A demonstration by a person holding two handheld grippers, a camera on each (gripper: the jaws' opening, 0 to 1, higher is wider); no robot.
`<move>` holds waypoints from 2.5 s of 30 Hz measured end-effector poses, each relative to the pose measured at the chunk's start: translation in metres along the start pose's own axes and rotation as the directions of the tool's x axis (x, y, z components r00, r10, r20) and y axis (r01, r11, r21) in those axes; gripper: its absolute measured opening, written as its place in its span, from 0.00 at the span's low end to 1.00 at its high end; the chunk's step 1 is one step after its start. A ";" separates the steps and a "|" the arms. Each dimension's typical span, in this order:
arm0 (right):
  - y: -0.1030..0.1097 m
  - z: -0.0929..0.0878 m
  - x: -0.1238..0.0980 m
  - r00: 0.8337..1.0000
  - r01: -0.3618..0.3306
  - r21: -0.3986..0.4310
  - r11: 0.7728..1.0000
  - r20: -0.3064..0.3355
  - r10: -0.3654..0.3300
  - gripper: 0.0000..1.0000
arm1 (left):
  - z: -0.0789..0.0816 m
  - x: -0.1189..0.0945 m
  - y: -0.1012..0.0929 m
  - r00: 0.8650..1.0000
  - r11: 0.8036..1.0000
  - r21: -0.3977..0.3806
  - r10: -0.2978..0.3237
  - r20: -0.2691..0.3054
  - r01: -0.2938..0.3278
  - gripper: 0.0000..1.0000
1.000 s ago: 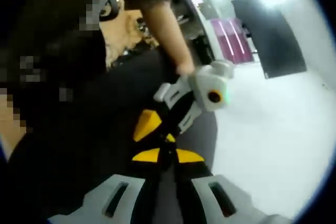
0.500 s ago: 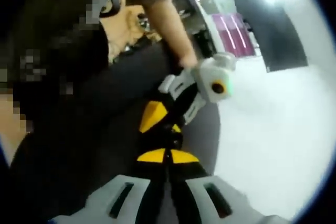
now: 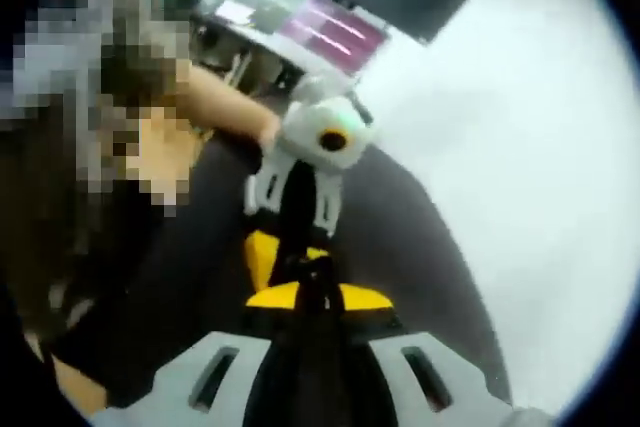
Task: Pick up three earphones and place each one into its charging case using tactile feedback, ensure that each earphone is properly inserted and securely positioned inside the case.
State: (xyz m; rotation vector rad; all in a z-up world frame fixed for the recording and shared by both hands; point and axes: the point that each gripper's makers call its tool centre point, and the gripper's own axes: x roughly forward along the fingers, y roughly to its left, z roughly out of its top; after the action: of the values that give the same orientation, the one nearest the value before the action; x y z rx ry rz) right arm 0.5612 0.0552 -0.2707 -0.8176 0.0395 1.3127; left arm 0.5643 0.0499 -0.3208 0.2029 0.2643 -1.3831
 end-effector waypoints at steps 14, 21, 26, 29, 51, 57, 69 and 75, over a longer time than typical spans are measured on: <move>0.005 -0.003 0.006 0.999 -0.041 -0.018 0.999 -0.034 0.040 0.14 | 0.000 -0.001 -0.001 1.000 1.000 0.006 -0.003 0.002 0.003 0.15; 0.008 -0.003 -0.002 0.997 -0.079 -0.103 0.991 -0.015 0.078 0.14 | 0.000 -0.001 0.000 1.000 1.000 0.006 -0.004 0.002 0.004 0.15; 0.006 -0.003 -0.001 0.996 -0.084 -0.090 0.992 0.006 0.085 0.14 | 0.000 -0.001 0.000 1.000 1.000 0.006 -0.003 0.002 0.003 0.15; 0.008 -0.004 0.003 0.997 -0.077 -0.089 0.993 0.025 0.079 0.14 | 0.000 -0.001 0.000 1.000 1.000 0.008 -0.004 0.002 0.004 0.15; -0.005 -0.002 -0.017 0.990 -0.089 0.114 0.989 0.118 0.076 0.27 | 0.001 -0.001 0.000 1.000 1.000 0.007 -0.005 0.004 0.005 0.15; 0.001 -0.038 -0.005 0.970 -0.190 0.442 0.876 0.223 0.098 0.25 | 0.000 -0.001 -0.001 1.000 1.000 0.010 -0.001 0.004 0.001 0.15; 0.012 -0.023 0.022 0.926 -0.336 0.336 0.880 0.291 0.242 0.19 | 0.001 -0.002 0.006 0.999 0.999 0.031 0.035 0.005 -0.036 0.24; 0.016 -0.020 0.013 0.894 -0.400 0.362 0.842 0.358 0.270 0.18 | 0.004 -0.004 0.013 0.998 0.996 0.063 0.063 0.017 -0.063 0.35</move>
State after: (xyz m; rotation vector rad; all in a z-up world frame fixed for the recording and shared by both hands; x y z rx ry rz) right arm 0.5600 0.0555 -0.2996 -0.2333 0.2400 1.6746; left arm 0.5771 0.0552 -0.3155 0.2514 0.2002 -1.3310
